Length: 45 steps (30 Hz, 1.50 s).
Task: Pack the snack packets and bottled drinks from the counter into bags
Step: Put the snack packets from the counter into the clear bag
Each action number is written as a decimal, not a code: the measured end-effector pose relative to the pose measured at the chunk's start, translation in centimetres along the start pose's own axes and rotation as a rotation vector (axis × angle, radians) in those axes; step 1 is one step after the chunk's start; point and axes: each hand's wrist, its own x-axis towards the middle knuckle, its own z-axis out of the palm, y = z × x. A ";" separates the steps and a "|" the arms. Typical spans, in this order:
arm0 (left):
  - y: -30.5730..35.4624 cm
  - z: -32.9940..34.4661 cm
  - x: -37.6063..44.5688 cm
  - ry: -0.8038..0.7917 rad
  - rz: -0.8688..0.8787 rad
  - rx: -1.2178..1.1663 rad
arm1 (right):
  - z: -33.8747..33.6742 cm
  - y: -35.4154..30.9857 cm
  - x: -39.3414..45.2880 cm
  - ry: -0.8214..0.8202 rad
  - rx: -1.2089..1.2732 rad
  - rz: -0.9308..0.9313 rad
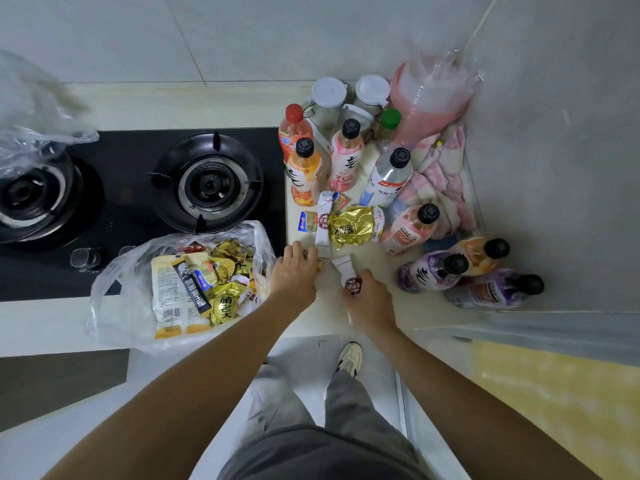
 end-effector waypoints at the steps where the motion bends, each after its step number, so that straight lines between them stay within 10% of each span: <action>1: 0.2 0.0 -0.2 -0.011 -0.001 -0.003 | 0.0 0.1 -0.2 0.000 0.025 0.005; 17: -3.8 -5.1 -6.3 0.310 -0.075 -0.247 | 0.3 -5.0 -4.1 0.135 0.477 -0.086; 27: -16.4 -3.4 -10.8 0.215 -0.450 -0.340 | 7.8 -18.3 -4.2 -0.101 0.281 -0.242; 45: -19.8 -3.1 -10.1 0.297 -0.317 -0.170 | 6.8 -20.1 -3.8 0.140 -0.030 -0.420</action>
